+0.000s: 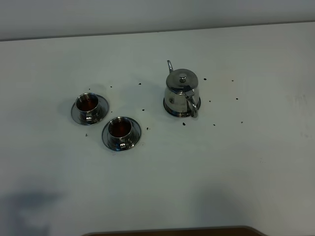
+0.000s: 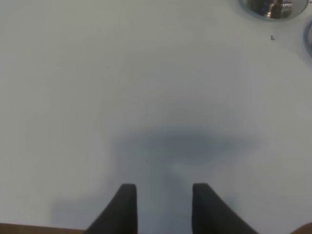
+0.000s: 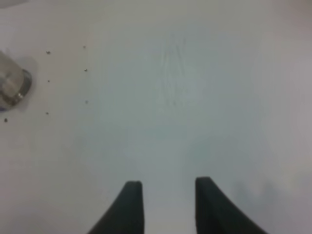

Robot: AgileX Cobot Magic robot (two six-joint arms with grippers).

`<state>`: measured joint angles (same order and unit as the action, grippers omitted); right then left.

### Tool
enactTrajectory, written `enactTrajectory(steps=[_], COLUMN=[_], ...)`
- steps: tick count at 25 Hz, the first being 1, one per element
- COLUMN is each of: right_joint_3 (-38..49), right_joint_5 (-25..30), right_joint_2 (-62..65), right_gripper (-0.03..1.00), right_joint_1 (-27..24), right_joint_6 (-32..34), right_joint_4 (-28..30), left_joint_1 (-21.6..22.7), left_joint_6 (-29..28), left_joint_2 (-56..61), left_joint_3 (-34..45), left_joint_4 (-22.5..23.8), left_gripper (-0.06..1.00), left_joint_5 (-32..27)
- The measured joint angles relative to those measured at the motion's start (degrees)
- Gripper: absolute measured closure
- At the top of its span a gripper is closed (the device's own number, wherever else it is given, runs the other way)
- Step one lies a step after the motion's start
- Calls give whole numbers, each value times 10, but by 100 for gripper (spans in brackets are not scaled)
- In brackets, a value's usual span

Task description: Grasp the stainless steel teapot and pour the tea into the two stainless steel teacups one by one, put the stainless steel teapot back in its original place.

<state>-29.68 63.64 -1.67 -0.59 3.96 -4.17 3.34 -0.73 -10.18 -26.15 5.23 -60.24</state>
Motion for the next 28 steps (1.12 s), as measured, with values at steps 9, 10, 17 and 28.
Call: enactTrajectory(steps=[9, 10, 17, 28], right_joint_3=[0, 0, 0, 0], right_joint_5=[1, 1, 1, 1], right_joint_2=[20, 20, 20, 20], right_gripper=[73, 73, 73, 73], right_joint_1=[0, 0, 0, 0], right_joint_6=[0, 0, 0, 0], right_joint_4=[-1, -1, -2, -2], left_joint_1=[0, 0, 0, 0], left_joint_6=[0, 0, 1, 1], left_joint_2=[0, 0, 0, 0], left_joint_3=[0, 0, 0, 0], left_joint_4=[0, 0, 0, 0], left_gripper=[62, 62, 62, 62], left_joint_5=[0, 0, 0, 0])
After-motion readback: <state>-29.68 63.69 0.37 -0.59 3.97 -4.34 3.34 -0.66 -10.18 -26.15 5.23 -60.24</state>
